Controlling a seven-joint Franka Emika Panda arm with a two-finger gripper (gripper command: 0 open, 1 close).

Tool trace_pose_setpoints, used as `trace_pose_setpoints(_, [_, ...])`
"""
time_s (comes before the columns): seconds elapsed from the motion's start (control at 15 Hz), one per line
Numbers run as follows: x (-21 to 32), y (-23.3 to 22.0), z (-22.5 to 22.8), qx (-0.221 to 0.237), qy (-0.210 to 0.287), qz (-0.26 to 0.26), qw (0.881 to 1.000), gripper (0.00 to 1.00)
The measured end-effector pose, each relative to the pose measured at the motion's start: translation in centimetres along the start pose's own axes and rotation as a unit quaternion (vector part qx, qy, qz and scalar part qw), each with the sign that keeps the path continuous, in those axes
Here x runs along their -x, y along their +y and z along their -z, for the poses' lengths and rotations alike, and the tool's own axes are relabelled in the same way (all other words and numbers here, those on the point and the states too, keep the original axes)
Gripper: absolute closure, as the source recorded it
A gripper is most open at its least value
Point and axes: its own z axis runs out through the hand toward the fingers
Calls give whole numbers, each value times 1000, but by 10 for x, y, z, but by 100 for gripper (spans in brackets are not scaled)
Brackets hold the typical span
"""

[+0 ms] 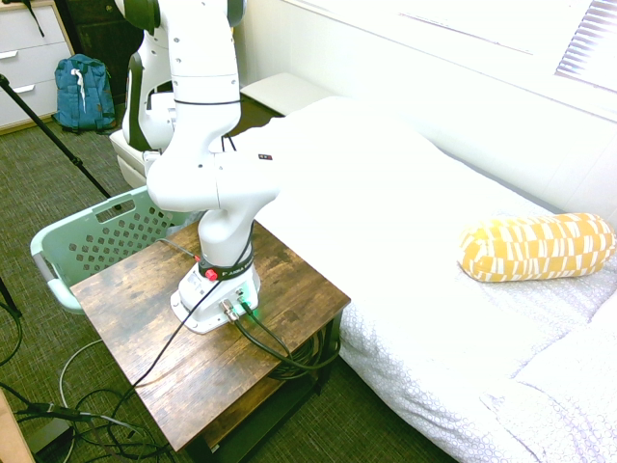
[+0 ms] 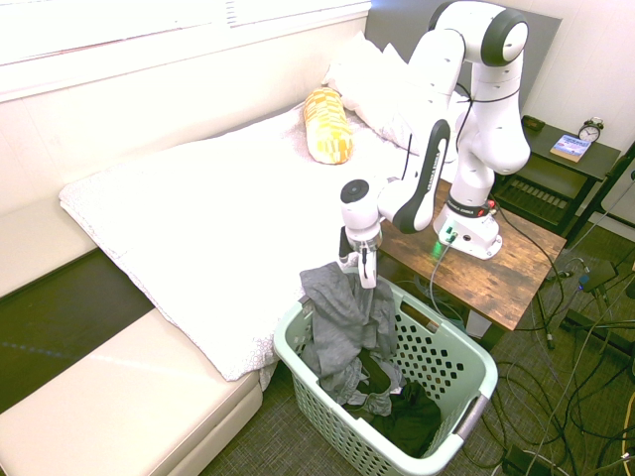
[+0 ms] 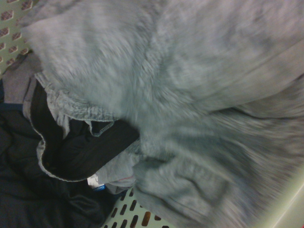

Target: Put my clothes in the laundry bag

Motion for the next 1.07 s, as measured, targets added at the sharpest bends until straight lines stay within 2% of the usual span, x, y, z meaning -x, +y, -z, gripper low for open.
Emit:
trace_pose_setpoints(0.27, [-33, 1, 22, -18, 15, -22, 999, 0])
trace_pose_setpoints(0.53, [-137, 42, 100, -49, 40, -83, 995, 0])
trace_pose_setpoints(0.8, [-243, 134, 159, -81, 46, -145, 985, 0])
trace_pose_setpoints(1.07, [-333, 264, 168, -105, 29, -214, 971, 0])
